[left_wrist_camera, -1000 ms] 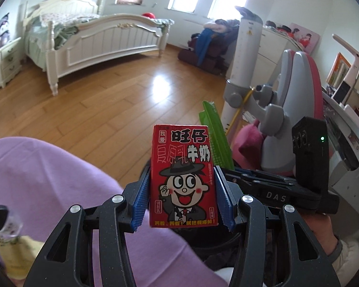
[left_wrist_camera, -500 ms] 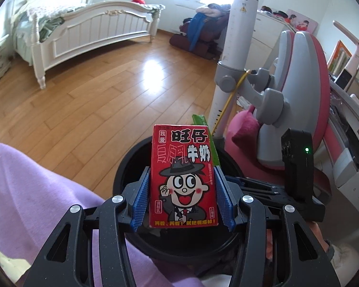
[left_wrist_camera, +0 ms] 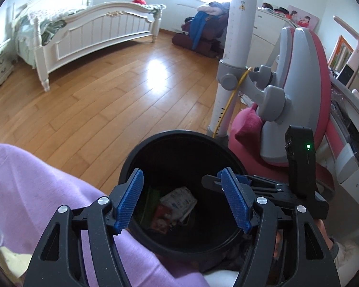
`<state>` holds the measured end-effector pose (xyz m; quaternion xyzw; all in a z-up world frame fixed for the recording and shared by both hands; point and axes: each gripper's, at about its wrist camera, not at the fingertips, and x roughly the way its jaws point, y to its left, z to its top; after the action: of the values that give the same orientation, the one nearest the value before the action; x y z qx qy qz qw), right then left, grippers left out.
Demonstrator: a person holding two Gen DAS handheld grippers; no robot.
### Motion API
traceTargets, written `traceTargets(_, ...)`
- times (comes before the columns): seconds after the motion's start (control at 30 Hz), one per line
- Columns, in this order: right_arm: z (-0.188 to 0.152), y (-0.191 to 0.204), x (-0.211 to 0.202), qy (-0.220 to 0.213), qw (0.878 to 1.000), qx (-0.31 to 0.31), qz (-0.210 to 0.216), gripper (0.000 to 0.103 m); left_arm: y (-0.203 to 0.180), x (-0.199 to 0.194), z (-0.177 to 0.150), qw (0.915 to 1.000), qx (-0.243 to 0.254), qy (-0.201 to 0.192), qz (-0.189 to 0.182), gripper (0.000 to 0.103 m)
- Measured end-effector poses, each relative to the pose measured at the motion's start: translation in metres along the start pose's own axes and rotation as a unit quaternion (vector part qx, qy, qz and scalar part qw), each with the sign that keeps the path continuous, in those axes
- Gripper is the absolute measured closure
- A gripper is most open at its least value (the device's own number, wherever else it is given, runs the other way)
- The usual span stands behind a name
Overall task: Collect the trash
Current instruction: 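Carry the milk box and green pouch over the black bin and open both tools, then grasp the gold snack stick with the left tool while the right tool grasps the red juice carton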
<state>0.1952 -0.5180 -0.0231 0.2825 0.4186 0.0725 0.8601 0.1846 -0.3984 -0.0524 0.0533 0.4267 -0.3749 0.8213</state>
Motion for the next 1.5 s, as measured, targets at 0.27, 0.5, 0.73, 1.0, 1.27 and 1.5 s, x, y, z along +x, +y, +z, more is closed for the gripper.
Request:
traceTargets(0.27, -0.005, 0.051, -0.008, -0.009, 0.998, -0.065, 0.010, 0.050, 0.027, -0.062, -0.020, 0.9983, -0.033, -0.045, 0.019, 0.027)
traceTargets(0.5, -0.018, 0.112, -0.012, -0.011, 0.992, -0.120, 0.048, 0.050, 0.080, -0.141, -0.050, 0.9906, -0.088, -0.093, 0.049, 0.027)
traceTargets(0.73, -0.035, 0.172, -0.009, 0.004, 0.980, -0.179, 0.088, 0.050, 0.141, -0.214, -0.096, 0.9820, -0.124, -0.104, 0.097, 0.027)
traceTargets(1.0, -0.069, 0.257, -0.001, 0.035, 0.951, -0.274, 0.136, 0.050, 0.212, -0.274, -0.150, 0.9729, -0.167, -0.091, 0.131, 0.027)
traceTargets(1.27, -0.113, 0.326, 0.014, 0.065, 0.907, -0.386, 0.156, 0.050, 0.268, -0.285, -0.200, 0.9562, -0.265, -0.084, 0.093, 0.031)
traceTargets(1.5, -0.138, 0.352, 0.033, 0.080, 0.870, -0.469, 0.127, 0.050, 0.284, -0.257, -0.215, 0.9478, -0.306, -0.069, 0.055, 0.038)
